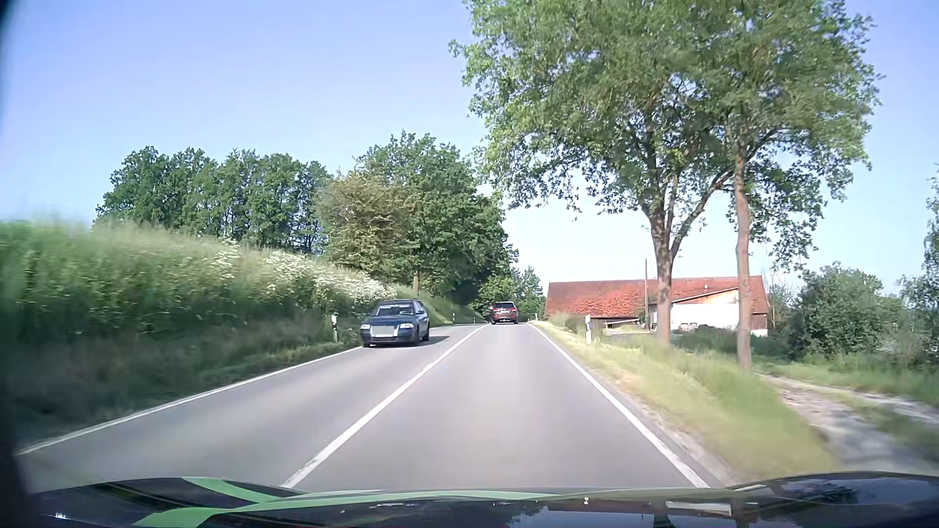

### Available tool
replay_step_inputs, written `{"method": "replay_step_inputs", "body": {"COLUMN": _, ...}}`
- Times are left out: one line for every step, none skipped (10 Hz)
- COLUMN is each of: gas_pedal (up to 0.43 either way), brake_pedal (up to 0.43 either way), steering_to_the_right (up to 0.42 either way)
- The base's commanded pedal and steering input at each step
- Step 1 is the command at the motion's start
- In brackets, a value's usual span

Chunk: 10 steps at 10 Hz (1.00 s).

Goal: Follow the waypoints while adhering to traffic rules and regulations

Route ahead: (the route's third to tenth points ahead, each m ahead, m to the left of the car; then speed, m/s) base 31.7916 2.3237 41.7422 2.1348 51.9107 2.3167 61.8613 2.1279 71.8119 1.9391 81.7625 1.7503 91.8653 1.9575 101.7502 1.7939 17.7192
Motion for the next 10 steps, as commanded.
{"method": "replay_step_inputs", "body": {"gas_pedal": 0.0, "brake_pedal": 0.0, "steering_to_the_right": -0.002}}
{"method": "replay_step_inputs", "body": {"gas_pedal": 0.0, "brake_pedal": 0.0, "steering_to_the_right": -0.002}}
{"method": "replay_step_inputs", "body": {"gas_pedal": 0.0, "brake_pedal": 0.0, "steering_to_the_right": -0.002}}
{"method": "replay_step_inputs", "body": {"gas_pedal": 0.0, "brake_pedal": 0.0, "steering_to_the_right": -0.002}}
{"method": "replay_step_inputs", "body": {"gas_pedal": 0.0, "brake_pedal": 0.0, "steering_to_the_right": -0.002}}
{"method": "replay_step_inputs", "body": {"gas_pedal": 0.0, "brake_pedal": 0.0, "steering_to_the_right": -0.002}}
{"method": "replay_step_inputs", "body": {"gas_pedal": 0.0, "brake_pedal": 0.0, "steering_to_the_right": -0.002}}
{"method": "replay_step_inputs", "body": {"gas_pedal": 0.0, "brake_pedal": 0.0, "steering_to_the_right": -0.001}}
{"method": "replay_step_inputs", "body": {"gas_pedal": 0.0, "brake_pedal": 0.0, "steering_to_the_right": -0.001}}
{"method": "replay_step_inputs", "body": {"gas_pedal": 0.0, "brake_pedal": 0.0, "steering_to_the_right": 0.0}}
